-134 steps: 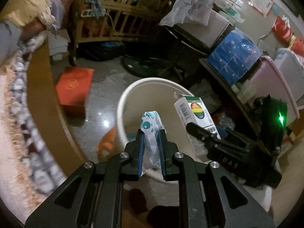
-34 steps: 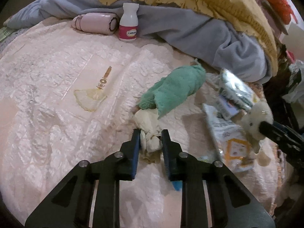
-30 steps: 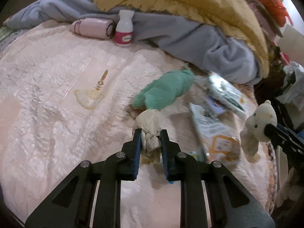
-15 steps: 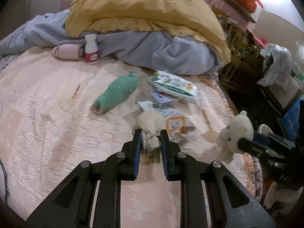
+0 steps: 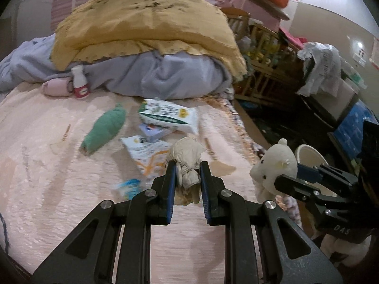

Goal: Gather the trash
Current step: 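Carry tissue and teddy bear over the white bucket and open both tools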

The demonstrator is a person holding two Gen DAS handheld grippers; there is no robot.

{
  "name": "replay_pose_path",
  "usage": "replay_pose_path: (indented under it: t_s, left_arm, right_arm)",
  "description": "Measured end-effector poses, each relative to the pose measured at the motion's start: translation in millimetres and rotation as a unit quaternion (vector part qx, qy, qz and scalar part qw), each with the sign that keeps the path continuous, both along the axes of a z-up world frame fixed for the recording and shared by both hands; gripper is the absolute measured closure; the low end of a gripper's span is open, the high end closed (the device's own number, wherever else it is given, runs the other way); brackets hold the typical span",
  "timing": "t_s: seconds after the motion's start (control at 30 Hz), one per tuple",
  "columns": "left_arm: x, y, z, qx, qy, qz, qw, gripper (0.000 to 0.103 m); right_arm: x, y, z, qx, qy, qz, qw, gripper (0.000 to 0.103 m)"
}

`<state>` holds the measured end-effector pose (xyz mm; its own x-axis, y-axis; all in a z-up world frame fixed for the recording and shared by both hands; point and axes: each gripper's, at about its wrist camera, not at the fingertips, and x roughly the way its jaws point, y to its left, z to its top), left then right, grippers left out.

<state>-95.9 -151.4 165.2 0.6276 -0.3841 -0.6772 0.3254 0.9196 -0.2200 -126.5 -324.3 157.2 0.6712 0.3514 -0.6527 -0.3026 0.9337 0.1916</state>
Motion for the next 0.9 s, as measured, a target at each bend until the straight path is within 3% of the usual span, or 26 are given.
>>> replay_pose_path:
  t_s: [0.47, 0.9]
  left_arm:
    - [-7, -93, 0, 0.000, 0.004, -0.079, 0.9968, 0.086]
    - [-8, -182, -6, -0.012, 0.018, -0.150, 0.9885, 0.086]
  right_arm:
    - [-27, -75, 6, -0.004, -0.006, -0.062, 0.998, 0.063]
    - [-54, -173, 4, -0.016, 0.002, -0.157, 0.987, 0.063]
